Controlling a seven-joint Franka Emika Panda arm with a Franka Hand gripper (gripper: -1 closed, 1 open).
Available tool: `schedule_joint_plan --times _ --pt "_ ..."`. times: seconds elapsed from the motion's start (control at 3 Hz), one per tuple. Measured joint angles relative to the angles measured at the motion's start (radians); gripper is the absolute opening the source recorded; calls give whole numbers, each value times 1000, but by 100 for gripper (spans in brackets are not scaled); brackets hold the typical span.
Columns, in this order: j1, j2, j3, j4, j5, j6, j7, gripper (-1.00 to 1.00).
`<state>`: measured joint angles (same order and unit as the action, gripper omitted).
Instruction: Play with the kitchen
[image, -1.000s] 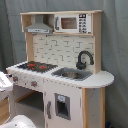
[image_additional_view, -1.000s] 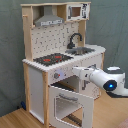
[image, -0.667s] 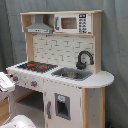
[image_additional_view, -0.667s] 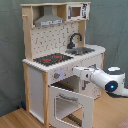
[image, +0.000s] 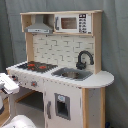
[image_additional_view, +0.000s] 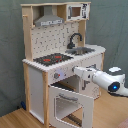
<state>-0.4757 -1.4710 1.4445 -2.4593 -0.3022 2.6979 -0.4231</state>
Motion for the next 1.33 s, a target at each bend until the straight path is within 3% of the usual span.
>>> schedule_joint_plan --times 0.67,1.33 --pt "-6 -30 7 -75 0 203 64 100" --pt "-74 -30 7 -52 1 386 136 100"
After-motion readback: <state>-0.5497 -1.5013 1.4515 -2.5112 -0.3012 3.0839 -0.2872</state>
